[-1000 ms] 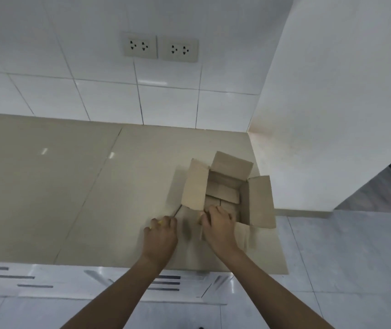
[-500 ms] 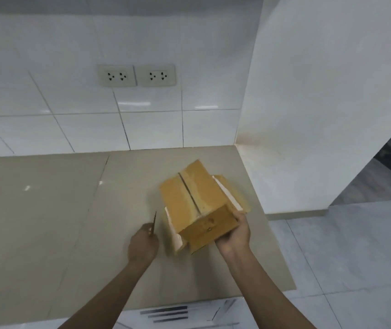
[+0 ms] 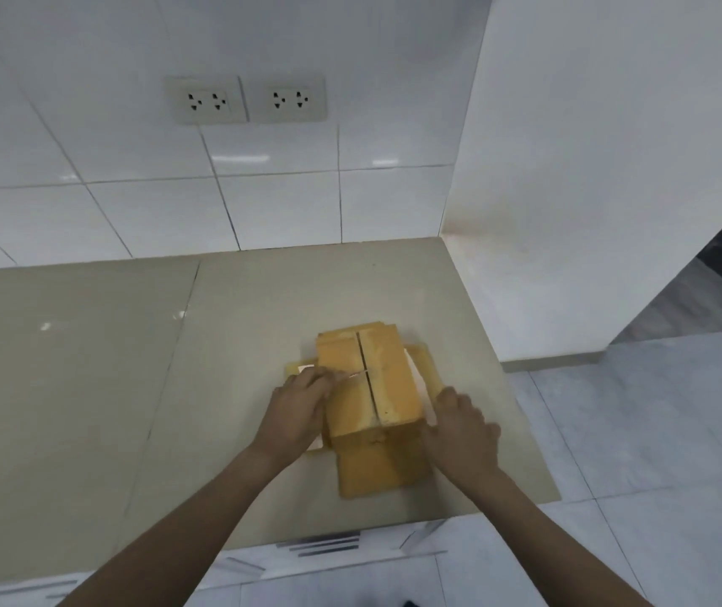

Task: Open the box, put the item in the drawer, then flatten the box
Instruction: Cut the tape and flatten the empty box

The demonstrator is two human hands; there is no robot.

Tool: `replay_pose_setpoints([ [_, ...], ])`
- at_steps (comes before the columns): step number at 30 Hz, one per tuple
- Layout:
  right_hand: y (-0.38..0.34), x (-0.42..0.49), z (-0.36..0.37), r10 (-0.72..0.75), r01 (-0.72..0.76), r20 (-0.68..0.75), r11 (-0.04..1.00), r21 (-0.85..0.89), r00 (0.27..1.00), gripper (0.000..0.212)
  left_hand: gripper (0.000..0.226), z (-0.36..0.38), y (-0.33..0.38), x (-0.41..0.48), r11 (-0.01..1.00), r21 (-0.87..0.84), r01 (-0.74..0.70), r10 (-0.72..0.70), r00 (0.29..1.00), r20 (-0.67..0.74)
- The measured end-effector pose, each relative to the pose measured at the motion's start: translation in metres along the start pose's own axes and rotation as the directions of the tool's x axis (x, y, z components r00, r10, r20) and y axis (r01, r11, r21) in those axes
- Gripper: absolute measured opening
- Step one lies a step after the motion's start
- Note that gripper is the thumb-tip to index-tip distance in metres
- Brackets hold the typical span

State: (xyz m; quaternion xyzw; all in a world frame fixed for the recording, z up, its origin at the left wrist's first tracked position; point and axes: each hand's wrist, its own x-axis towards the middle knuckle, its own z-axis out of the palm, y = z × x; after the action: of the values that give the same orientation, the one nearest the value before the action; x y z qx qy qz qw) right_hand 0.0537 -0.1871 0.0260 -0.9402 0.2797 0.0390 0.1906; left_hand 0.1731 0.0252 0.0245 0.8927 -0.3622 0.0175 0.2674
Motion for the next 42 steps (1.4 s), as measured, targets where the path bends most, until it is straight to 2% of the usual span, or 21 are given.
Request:
replay_pose_setpoints([
  [1,-0.002,0.001,-0.005,-0.163,0.163,-0.077,0.987,0.002,0.984,0.052,0.043,-0.003,0.003,-0.002,0.999,-0.054,-0.003,0.002,1.000,-0.018],
  [3,-0.005,0.010,-0.012,-0.398,0.395,0.006,0.914,0.091,0.918,0.071,0.043,-0.011,0.006,-0.010,0.996,-0.075,-0.047,0.044,0.998,-0.040],
  [6,-0.009,0.031,0.001,-0.550,0.559,0.134,0.829,-0.031,0.824,0.087,0.041,-0.018,0.000,-0.036,0.983,0.013,-0.184,0.182,0.981,0.065],
  [8,-0.008,0.040,0.015,-0.535,0.544,0.142,0.839,-0.030,0.833,0.092,0.039,-0.020,-0.010,-0.055,0.969,0.057,-0.240,0.228,0.961,0.155],
  [10,-0.006,0.043,0.028,-0.514,0.518,0.120,0.856,0.002,0.849,0.095,0.040,-0.019,-0.023,-0.067,0.969,0.086,-0.232,0.212,0.957,0.198],
  [17,-0.004,0.048,0.033,-0.498,0.488,0.144,0.867,0.096,0.855,0.096,0.034,-0.021,-0.025,-0.081,0.999,0.014,-0.039,0.035,0.976,0.216],
  [23,-0.004,0.048,0.032,-0.493,0.476,0.152,0.869,0.136,0.856,0.095,0.025,-0.012,-0.009,-0.072,0.973,-0.119,0.200,-0.155,0.939,0.308],
  [28,-0.004,0.050,0.032,-0.500,0.486,0.143,0.865,0.123,0.854,0.095,0.017,-0.016,-0.005,-0.047,0.986,-0.096,0.135,-0.102,0.951,0.294],
  [32,-0.005,0.051,0.032,-0.501,0.493,0.135,0.865,0.090,0.855,0.096,0.014,-0.016,-0.006,-0.031,0.988,-0.102,0.114,-0.073,0.938,0.340],
  [35,-0.005,0.050,0.030,-0.498,0.491,0.122,0.867,0.085,0.858,0.095,0.011,-0.017,-0.006,-0.029,0.988,-0.121,0.094,-0.052,0.949,0.312],
  [38,-0.004,0.048,0.027,-0.491,0.483,0.134,0.871,0.084,0.861,0.096,0.008,-0.021,-0.008,-0.031,0.987,-0.157,0.030,0.016,0.958,0.288],
  [42,-0.008,0.046,0.029,-0.491,0.493,0.140,0.870,0.016,0.860,0.093,0.011,-0.024,-0.003,-0.030,0.984,-0.171,-0.046,0.100,0.940,0.326],
])
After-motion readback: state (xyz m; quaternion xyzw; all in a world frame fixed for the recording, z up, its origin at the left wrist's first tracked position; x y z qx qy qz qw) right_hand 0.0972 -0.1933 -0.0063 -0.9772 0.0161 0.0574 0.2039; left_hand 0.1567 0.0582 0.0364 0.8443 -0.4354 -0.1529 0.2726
